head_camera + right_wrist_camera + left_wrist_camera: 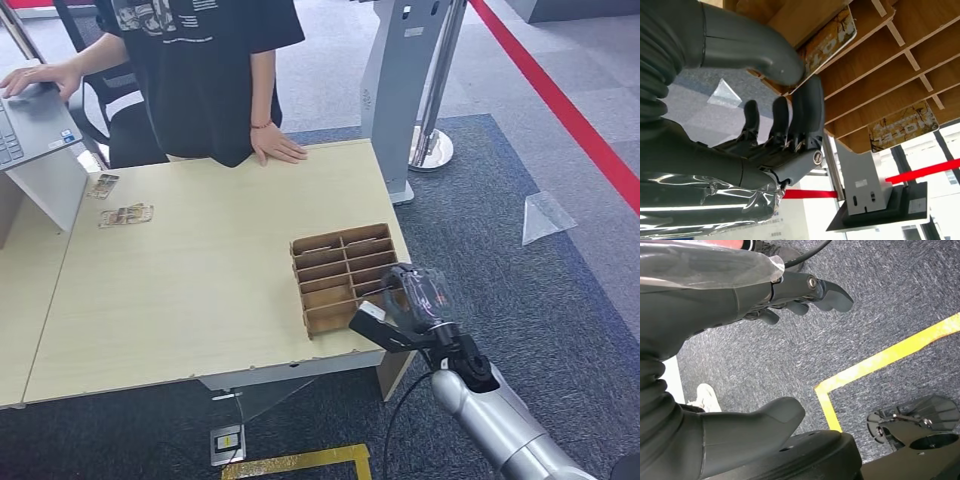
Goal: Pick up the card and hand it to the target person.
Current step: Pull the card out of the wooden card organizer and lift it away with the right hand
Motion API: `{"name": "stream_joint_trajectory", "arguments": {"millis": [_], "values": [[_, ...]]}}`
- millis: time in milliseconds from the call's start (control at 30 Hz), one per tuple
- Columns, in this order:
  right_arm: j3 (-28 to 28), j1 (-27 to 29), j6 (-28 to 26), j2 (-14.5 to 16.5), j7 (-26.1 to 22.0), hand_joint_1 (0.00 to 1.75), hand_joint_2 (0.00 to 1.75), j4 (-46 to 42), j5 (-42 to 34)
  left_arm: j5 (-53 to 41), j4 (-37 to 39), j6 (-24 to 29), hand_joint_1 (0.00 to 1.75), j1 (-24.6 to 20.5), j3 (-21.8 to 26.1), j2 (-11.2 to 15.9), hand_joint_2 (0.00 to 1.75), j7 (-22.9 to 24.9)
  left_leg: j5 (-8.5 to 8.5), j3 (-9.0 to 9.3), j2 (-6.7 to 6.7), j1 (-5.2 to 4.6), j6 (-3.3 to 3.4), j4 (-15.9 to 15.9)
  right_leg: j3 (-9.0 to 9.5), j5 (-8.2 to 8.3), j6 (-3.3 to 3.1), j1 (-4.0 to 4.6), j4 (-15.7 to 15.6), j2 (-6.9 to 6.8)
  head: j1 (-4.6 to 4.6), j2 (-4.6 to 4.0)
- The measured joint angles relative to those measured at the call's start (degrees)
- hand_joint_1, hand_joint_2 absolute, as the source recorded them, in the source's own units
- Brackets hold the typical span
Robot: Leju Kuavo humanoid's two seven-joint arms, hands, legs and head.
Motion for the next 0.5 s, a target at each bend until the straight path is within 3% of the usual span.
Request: {"name": "stream_joint_trajectory", "arguments": {"millis": [67,200,500], "values": [[0.1,0.0,-0.1,0.0,0.0,1.31,1.75,0.1,0.0,0.0,0.0,0.0,0.00,0.0,0.0,0.0,1.75,0.1,0.00,0.00,0.00,0.00,0.00,0.0,0.00,0.00,0.00,0.00,0.0,0.00,0.00,0.00],[0.4,0.0,-0.3,0.0,0.2,1.54,1.75,0.2,0.0,0.2,0.0,0.0,0.00,0.0,0.0,0.0,1.75,0.2,0.00,0.00,0.00,0.00,0.00,0.0,0.00,0.00,0.00,0.00,0.0,0.00,0.00,0.00],[0.6,-0.2,-0.5,0.0,0.9,1.75,1.75,0.2,0.6,0.7,0.0,0.0,0.00,0.0,0.0,0.0,1.75,0.2,0.01,0.01,0.00,0.00,-0.02,0.0,0.00,0.00,0.00,0.00,0.0,0.00,0.00,0.00]]}}
